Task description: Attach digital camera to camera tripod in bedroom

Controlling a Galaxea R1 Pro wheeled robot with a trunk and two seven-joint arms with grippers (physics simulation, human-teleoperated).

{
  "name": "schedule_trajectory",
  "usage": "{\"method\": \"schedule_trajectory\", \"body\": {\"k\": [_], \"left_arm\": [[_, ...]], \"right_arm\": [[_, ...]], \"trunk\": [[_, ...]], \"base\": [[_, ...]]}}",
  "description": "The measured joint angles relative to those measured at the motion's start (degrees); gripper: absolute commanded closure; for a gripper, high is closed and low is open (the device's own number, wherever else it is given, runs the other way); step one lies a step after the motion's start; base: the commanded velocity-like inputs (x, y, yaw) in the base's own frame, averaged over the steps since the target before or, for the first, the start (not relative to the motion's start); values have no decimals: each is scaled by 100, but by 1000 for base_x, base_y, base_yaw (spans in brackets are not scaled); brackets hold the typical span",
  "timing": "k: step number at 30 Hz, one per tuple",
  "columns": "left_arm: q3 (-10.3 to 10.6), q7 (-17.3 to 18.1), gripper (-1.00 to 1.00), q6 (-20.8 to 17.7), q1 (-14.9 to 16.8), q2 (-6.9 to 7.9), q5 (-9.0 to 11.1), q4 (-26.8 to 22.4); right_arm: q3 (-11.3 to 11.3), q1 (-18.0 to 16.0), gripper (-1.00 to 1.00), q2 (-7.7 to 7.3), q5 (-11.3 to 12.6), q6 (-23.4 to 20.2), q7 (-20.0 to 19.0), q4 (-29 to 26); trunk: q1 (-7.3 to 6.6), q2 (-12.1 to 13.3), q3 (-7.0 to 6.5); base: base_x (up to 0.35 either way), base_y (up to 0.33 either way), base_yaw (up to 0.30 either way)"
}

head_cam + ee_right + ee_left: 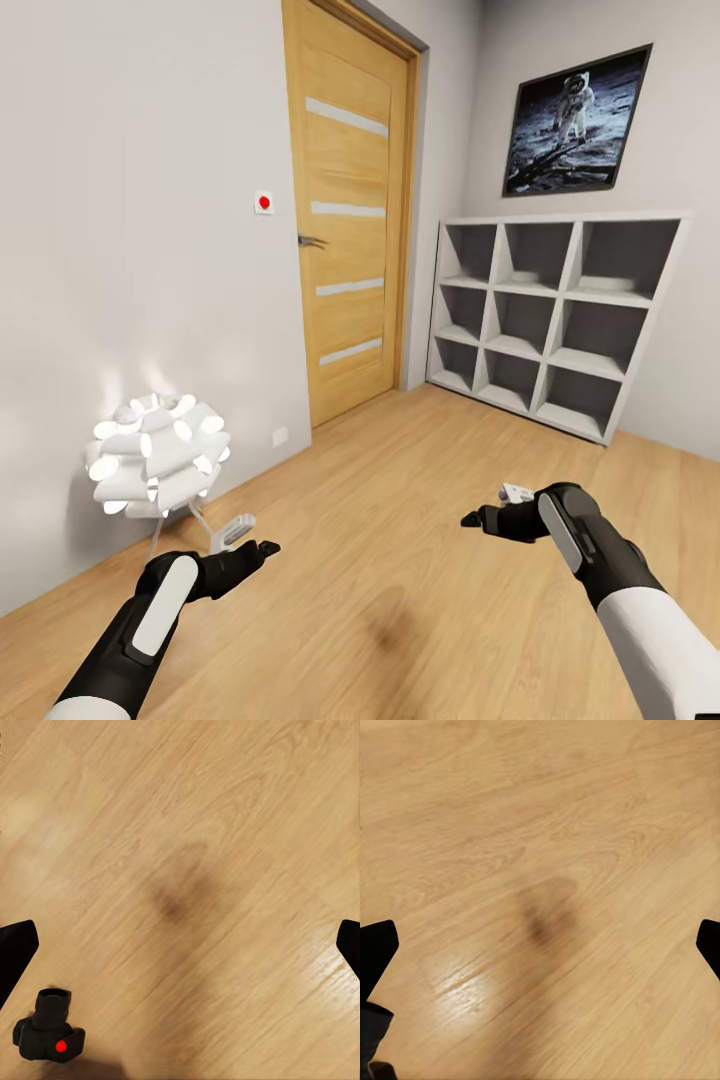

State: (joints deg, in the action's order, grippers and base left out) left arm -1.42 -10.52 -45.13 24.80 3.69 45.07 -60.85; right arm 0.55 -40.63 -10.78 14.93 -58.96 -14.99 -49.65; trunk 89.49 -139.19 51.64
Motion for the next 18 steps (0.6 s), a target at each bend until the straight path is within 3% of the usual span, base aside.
{"method": "schedule_trajectory", "body": {"k": [10,18], "left_arm": [[2,1,-100,0,-1,0,-2,0],[-3,12,-100,-4,2,0,1,-5]], "right_arm": [[-12,-2,-100,2,22,501,-44,33],[-11,-3,-100,-8,18,557,-189,-3]], "trunk": [[220,-401,180],[241,-412,357]], "base": [[0,0,0],[0,0,0]]}}
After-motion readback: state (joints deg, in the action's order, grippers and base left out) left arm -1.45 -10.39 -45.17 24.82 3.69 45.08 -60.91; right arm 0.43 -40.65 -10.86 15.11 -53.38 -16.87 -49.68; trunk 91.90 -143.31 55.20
